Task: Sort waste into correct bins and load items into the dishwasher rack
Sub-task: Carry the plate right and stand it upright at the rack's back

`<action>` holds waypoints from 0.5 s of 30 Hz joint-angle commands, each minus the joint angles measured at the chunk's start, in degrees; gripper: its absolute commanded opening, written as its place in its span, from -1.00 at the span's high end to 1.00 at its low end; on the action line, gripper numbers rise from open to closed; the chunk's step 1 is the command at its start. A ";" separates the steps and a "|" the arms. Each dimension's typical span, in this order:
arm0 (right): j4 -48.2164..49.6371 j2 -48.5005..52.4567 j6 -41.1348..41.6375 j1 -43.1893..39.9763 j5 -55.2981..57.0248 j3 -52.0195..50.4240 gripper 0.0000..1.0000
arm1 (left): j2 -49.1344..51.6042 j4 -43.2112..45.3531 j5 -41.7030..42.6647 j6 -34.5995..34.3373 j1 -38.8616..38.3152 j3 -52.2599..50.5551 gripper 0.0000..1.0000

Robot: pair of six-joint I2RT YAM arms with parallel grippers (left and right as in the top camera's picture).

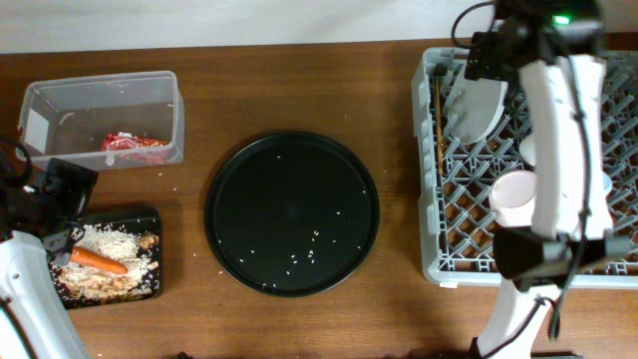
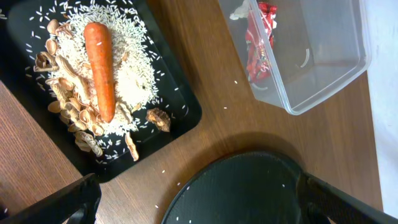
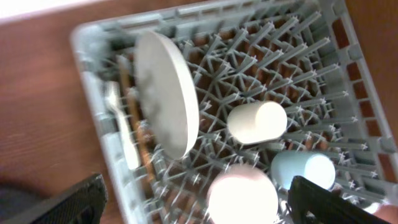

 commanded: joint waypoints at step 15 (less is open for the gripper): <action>7.63 -49.64 1.84 2.69 -17.29 -49.29 -0.90 | -0.20 -0.11 -0.44 -0.72 0.31 0.00 -0.98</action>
